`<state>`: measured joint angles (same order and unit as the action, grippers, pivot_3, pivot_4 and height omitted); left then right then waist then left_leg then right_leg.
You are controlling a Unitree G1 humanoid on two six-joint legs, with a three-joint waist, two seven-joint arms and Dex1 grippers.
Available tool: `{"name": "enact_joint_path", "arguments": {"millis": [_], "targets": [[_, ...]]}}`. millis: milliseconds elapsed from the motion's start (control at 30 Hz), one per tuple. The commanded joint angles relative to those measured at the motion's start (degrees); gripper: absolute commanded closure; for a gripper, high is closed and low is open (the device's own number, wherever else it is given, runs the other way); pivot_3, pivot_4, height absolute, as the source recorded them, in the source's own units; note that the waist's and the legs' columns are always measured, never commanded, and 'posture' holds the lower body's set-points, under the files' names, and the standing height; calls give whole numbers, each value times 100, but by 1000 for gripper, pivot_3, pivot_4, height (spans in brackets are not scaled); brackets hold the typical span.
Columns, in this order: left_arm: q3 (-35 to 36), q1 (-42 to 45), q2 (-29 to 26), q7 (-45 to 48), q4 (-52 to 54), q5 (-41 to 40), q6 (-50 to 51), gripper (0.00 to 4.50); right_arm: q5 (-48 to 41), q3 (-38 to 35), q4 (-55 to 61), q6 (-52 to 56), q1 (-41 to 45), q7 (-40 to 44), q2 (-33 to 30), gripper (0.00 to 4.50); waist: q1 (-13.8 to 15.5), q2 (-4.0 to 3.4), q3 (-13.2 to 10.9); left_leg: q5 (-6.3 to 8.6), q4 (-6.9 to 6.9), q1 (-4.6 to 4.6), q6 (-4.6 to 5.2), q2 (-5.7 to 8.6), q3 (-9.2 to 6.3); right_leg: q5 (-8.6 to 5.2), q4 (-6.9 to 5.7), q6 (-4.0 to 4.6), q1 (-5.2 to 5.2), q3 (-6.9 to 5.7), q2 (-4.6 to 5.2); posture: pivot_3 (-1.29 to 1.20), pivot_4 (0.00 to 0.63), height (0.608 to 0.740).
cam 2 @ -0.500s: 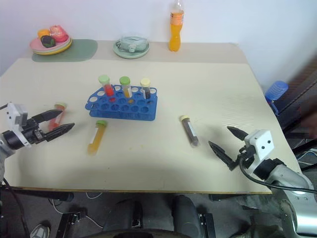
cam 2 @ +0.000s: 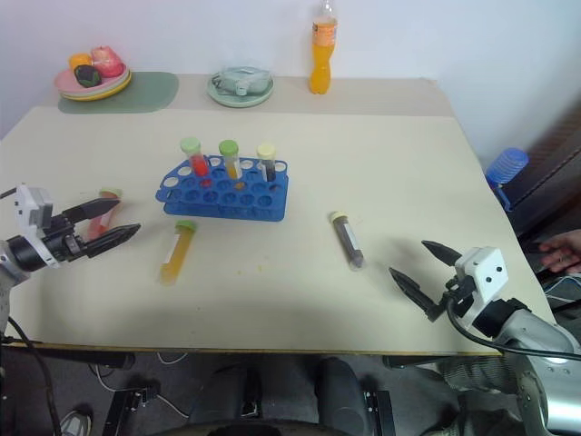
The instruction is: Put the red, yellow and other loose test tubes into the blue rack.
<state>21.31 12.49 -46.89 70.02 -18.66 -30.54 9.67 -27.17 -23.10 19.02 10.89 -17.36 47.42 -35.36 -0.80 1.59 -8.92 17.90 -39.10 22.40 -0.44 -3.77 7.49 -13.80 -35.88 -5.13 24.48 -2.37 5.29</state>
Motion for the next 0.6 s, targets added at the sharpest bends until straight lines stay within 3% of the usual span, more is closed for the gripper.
{"name": "enact_joint_path", "arguments": {"millis": [33, 267, 400, 600], "targets": [[115, -22, 19, 47, 257, -118, -43, 77, 6, -115, 40, -151, 84, 1, -61, 0, 3, 0, 0, 0, 0, 0, 0, 0, 0, 0, 0, 0, 0, 0, 0, 0, 150, 740], [-80, 203, 76, 387, 591, -375, 313, 77, -171, 141, 448, 683, 568, -392, -162, 0, 8, 0, 0, 0, -1, 0, 0, 0, 0, 0, -2, 0, 0, 0, 0, 0, 150, 740], [-324, 357, 97, 656, 740, -341, 344, 77, 180, 519, 1071, 2293, 1119, -1527, -449, 0, -4, -1, 0, 0, -3, 0, -1, 1, 0, 0, -5, 0, 0, 0, 2, 0, 150, 740], [-857, 600, 64, 1034, 729, -52, 106, 77, -849, 934, 1033, 4910, 3005, -2100, -419, 0, -5, -3, -2, -1, -4, 3, -1, 1, 1, 0, -12, 2, 11, 1, 2, 0, 150, 740]]}}
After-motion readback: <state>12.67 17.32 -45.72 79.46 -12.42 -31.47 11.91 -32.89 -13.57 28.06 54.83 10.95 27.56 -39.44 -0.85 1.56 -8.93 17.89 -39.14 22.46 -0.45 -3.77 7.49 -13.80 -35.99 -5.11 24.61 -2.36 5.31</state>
